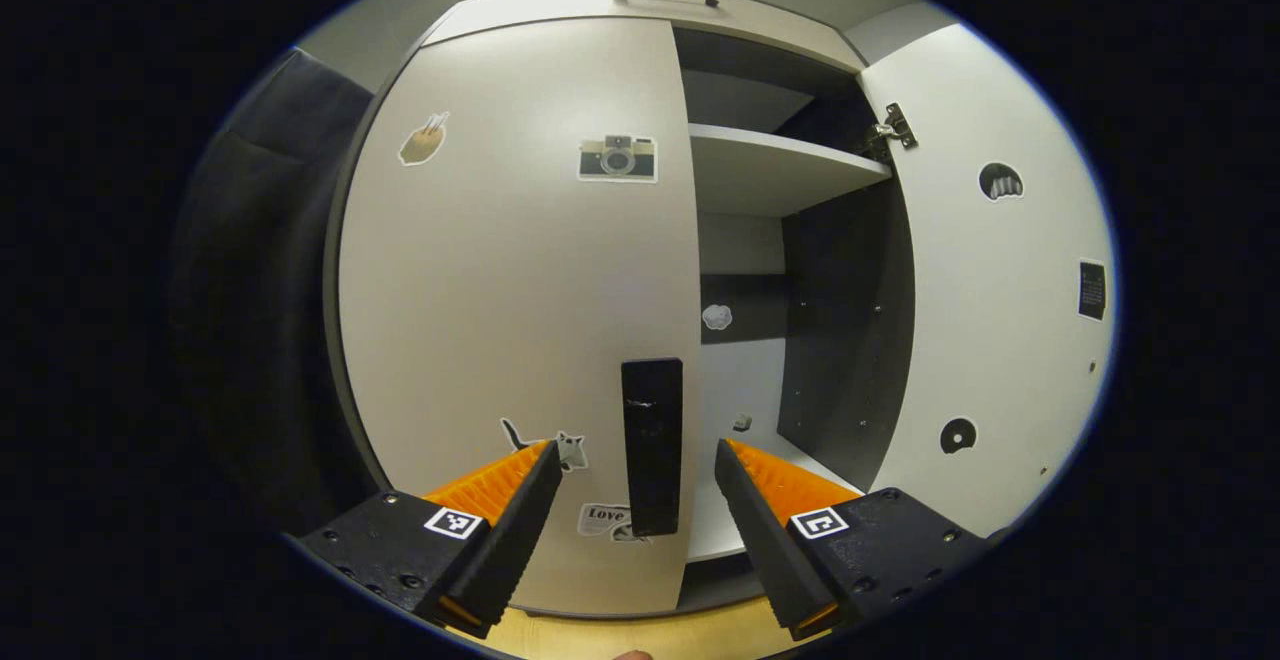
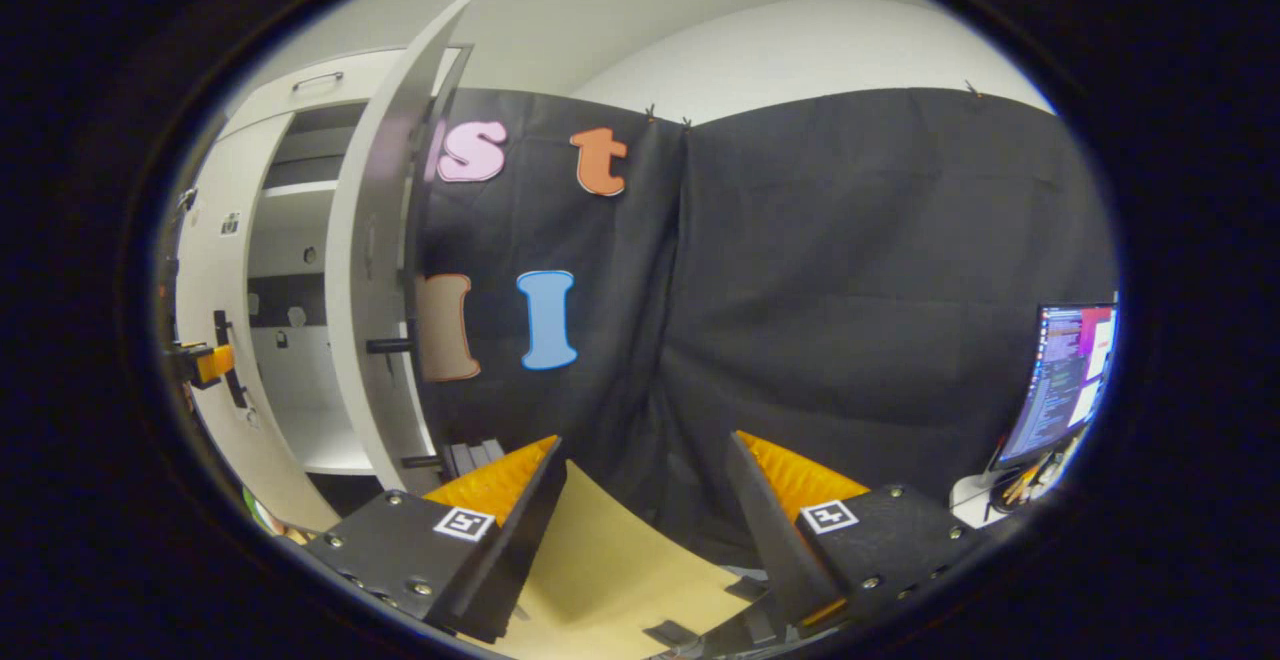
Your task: Open the right door of the double-door shoe cabinet with the right hand, and open the left door with the left hand.
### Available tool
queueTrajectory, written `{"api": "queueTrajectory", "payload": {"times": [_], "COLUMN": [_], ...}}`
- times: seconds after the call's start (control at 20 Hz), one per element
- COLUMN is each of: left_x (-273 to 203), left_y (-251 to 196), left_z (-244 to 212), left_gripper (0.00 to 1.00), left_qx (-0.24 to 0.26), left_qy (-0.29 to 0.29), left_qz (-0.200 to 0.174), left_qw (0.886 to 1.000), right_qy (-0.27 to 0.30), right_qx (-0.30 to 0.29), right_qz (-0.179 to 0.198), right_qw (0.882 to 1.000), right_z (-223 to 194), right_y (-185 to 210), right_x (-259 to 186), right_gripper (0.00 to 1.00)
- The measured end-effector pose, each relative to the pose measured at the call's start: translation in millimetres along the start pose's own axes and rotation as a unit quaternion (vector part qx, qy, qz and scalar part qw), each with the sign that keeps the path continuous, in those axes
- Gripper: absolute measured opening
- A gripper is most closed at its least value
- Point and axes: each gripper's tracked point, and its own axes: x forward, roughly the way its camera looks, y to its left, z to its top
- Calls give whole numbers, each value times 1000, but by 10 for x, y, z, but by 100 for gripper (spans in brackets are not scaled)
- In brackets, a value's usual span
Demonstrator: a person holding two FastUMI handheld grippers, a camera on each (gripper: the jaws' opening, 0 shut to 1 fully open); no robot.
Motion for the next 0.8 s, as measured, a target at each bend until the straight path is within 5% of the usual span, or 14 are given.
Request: {"api": "queueTrajectory", "payload": {"times": [0.4,0.6,0.8], "left_x": [248,307,298], "left_y": [-33,-19,-12], "left_z": [-196,-252,-282], "left_gripper": [76,45,33], "left_qx": [-2,-5,-10], "left_qy": [22,28,32], "left_qz": [12,12,3], "left_qw": [1000,1000,999], "right_qy": [18,23,25], "right_qx": [-1,-14,-34], "right_qz": [-28,-19,-1], "right_qw": [999,999,999], "right_z": [-116,-145,-148], "right_y": [-113,11,168], "right_x": [88,170,235], "right_gripper": [95,95,91]}}
